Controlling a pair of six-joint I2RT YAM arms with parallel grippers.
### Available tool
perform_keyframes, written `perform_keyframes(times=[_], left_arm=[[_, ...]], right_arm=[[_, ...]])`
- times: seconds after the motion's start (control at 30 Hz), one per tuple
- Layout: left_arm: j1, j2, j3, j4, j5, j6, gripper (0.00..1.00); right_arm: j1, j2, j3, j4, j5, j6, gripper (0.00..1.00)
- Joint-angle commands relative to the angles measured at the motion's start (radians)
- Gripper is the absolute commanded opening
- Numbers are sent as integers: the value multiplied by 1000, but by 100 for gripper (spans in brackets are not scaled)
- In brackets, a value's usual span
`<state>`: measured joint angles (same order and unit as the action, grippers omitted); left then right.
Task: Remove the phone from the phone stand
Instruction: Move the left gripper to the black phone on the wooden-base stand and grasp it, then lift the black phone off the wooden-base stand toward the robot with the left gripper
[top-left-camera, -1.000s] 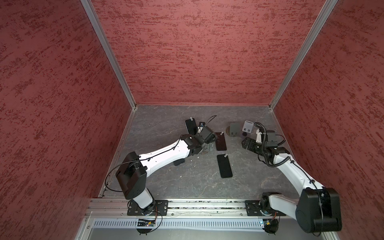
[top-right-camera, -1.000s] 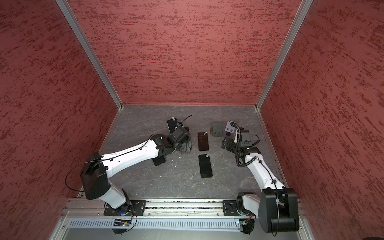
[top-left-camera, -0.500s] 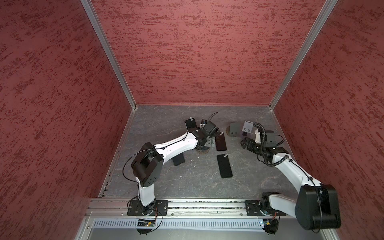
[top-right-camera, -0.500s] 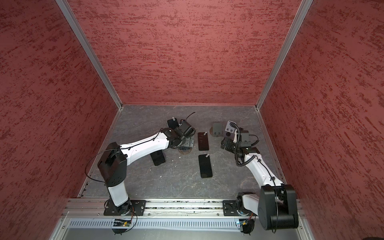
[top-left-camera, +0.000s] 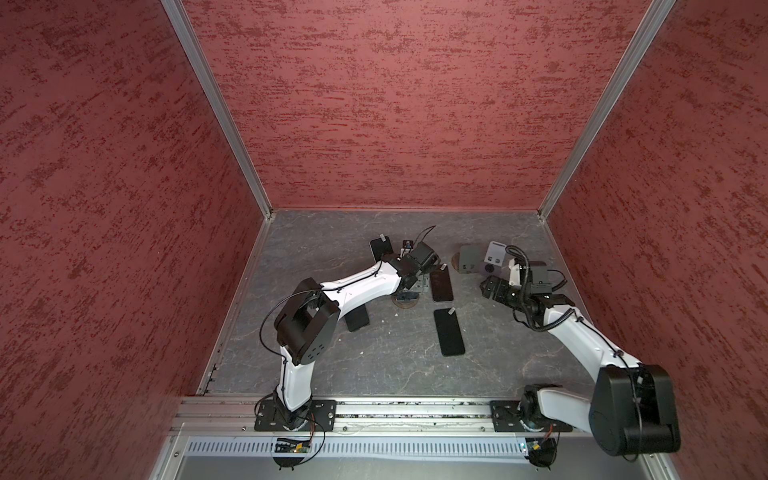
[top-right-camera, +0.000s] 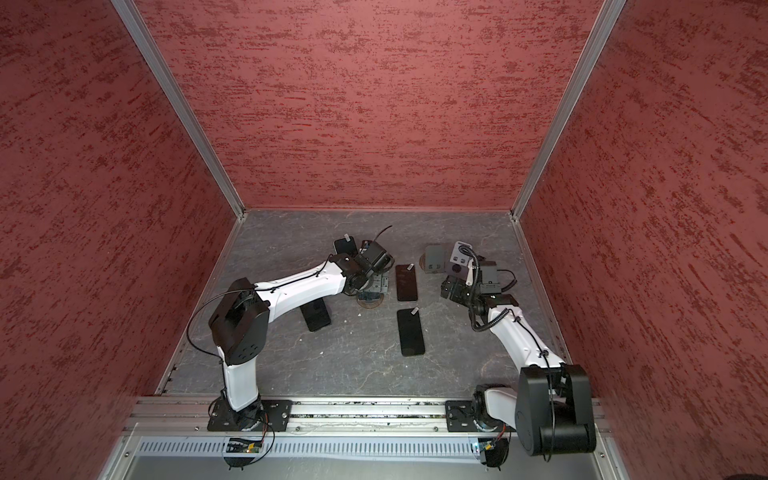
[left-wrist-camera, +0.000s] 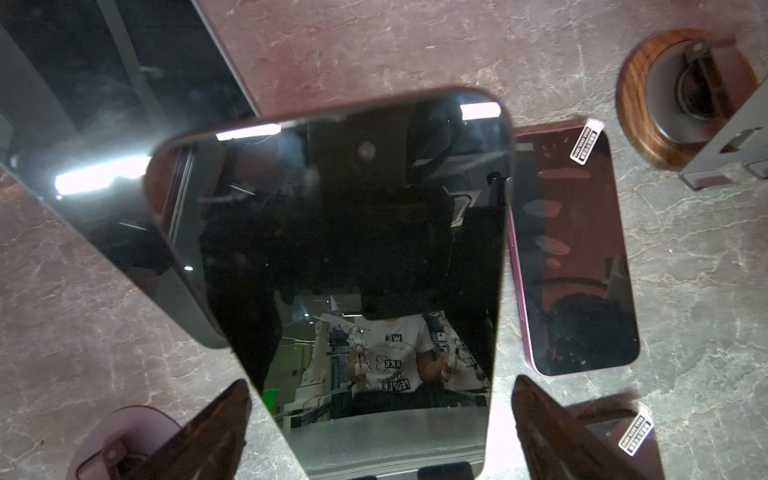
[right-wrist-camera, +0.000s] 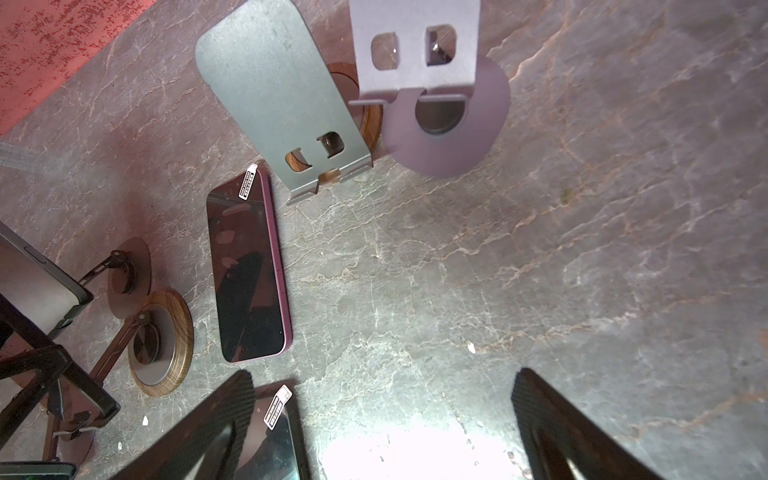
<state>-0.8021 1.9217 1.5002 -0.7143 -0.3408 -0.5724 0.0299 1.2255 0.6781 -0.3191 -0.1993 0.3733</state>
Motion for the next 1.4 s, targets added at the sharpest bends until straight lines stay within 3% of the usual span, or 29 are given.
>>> perform_keyframes(times=[0.0,0.73,1.37], left_arm=[[12,17,22,14,-6,-11,92],[29,4,-11,52,3,25,63],[4,-109,-80,153,-12,95,60]], right_arm=[[4,7,-14,23,-12,-9,99],[3,18,-15,17,-12,-6,99],[3,42,-8,15,-11,-5,99]])
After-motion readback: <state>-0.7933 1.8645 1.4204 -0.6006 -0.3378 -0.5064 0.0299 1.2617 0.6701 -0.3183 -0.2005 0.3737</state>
